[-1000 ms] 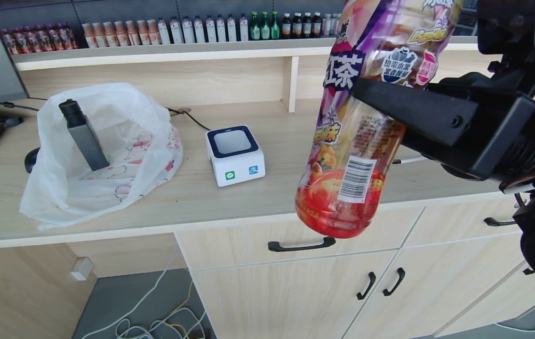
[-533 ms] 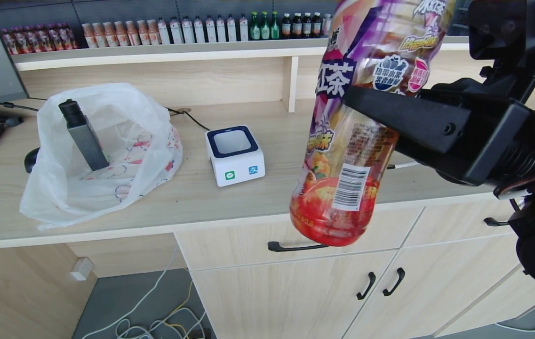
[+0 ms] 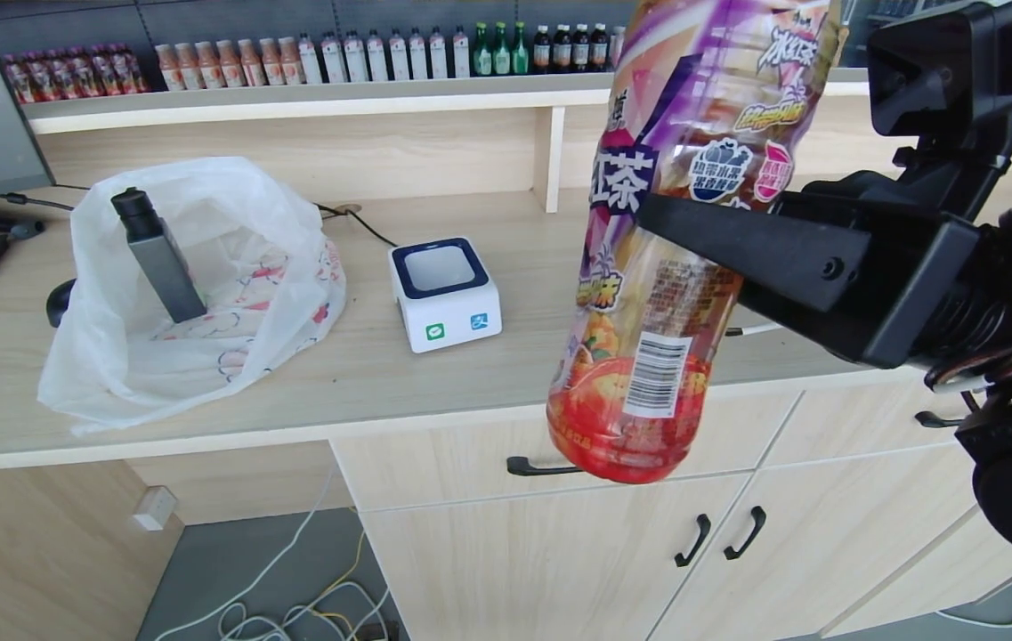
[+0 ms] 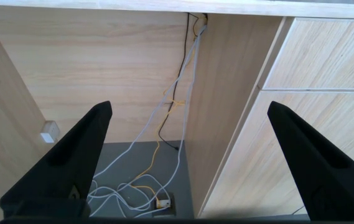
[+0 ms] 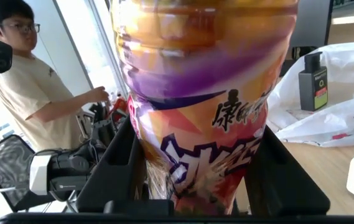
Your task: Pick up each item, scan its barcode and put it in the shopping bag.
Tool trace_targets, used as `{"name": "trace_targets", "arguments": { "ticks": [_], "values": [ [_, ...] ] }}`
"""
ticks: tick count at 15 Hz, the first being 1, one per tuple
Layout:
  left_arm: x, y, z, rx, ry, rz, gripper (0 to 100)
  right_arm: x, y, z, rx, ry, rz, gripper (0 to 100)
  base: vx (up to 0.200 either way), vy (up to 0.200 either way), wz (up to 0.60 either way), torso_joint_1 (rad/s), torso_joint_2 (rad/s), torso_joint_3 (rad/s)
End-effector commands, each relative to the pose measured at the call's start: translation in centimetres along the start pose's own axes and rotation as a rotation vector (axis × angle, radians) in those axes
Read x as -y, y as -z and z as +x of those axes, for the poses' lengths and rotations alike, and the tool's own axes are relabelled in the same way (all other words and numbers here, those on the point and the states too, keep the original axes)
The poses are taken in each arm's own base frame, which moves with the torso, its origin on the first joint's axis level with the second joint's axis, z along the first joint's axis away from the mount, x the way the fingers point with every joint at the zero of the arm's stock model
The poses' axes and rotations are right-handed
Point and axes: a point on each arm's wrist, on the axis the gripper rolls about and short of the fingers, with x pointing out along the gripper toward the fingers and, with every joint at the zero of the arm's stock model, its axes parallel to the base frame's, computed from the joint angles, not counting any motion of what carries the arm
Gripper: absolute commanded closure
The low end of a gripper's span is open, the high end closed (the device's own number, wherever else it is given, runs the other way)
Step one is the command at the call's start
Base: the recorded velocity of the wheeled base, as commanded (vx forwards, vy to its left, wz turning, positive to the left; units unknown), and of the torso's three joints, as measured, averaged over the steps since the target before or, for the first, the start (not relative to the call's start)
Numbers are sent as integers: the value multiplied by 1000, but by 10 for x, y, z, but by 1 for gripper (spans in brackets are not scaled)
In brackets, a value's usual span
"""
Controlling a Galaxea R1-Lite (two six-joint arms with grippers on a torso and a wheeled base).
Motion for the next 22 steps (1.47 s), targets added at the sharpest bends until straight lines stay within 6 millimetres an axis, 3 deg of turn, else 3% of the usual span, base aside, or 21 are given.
{"name": "trace_targets", "arguments": {
  "ticks": [1, 10, 14, 18, 20, 22],
  "values": [
    [0, 0, 0, 1, 0, 0, 0, 0, 0, 0, -1, -2, -2, 100, 0, 0, 0, 0, 0, 0],
    [0, 0, 0, 1, 0, 0, 0, 0, 0, 1, -2, -8, -30, 100, 0, 0, 0, 0, 0, 0],
    [0, 0, 0, 1, 0, 0, 0, -1, -2, 1, 10, 6, -136, 100, 0, 0, 0, 0, 0, 0],
    [0, 0, 0, 1, 0, 0, 0, -3, -8, -2, 121, 202, -249, 100, 0, 0, 0, 0, 0, 0],
    [0, 0, 0, 1, 2, 3, 0, 1, -6, -4, 156, 365, -390, 100, 0, 0, 0, 0, 0, 0],
    [0, 0, 0, 1, 2, 11, 0, -5, 1, 0, 218, 572, -427, 100, 0, 0, 0, 0, 0, 0]
  ]
}}
